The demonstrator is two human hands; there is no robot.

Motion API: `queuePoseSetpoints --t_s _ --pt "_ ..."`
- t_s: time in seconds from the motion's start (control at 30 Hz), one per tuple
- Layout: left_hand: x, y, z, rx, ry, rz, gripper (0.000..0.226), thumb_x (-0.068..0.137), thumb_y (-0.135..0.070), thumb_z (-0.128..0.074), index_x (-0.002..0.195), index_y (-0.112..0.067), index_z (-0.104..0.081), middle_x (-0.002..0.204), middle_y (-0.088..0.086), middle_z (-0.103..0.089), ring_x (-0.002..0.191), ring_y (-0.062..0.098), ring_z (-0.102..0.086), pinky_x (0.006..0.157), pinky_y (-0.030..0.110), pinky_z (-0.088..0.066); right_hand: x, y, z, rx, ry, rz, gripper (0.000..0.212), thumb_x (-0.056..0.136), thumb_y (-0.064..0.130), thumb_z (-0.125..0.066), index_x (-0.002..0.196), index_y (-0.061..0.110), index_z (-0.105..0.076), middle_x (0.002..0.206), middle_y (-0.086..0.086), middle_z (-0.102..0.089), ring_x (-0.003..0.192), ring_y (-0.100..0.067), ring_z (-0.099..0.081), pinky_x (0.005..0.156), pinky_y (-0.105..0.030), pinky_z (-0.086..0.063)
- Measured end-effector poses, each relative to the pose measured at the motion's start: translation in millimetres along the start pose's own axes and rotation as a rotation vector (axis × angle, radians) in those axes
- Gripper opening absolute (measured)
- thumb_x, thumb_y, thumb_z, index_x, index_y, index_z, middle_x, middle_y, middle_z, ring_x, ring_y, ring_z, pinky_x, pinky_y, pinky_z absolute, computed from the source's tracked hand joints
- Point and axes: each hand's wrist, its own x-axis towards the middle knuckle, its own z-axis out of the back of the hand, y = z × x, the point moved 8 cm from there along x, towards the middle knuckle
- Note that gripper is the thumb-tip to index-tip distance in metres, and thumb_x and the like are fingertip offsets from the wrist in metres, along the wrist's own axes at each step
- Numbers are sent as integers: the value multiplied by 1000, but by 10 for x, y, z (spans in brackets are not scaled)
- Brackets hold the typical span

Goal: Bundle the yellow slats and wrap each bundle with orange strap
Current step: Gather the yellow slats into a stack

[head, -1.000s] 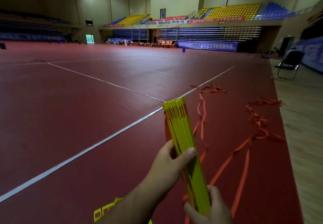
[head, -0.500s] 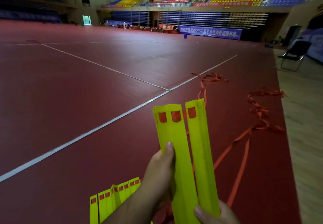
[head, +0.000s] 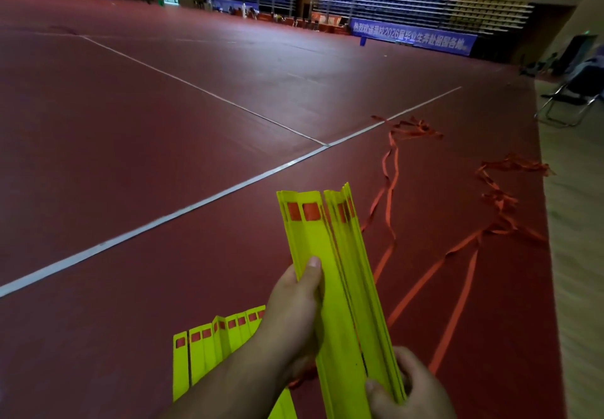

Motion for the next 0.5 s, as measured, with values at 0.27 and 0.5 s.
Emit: queuePoseSetpoints --t_s 0.27,0.5 --pt "71 2 129 119 36 -51 26 103 -40 -43 108 -27 -64 89 -18 -71 73 -12 -66 60 8 -48 -23 37 -117 474 217 -12 92 39 52 -87 111 -1 -66 82 -39 -65 69 -52 -64 63 -43 -52" --pt "8 168 -138 -10 173 48 53 83 -56 -62 113 -12 -62 74 -1 -65 65 15 -61 59 30 -50 -111 103 -331 525 290 9 66 56 46 -69 116 17 -71 87 -37 -66 71 -45 -64 66 -41 -52"
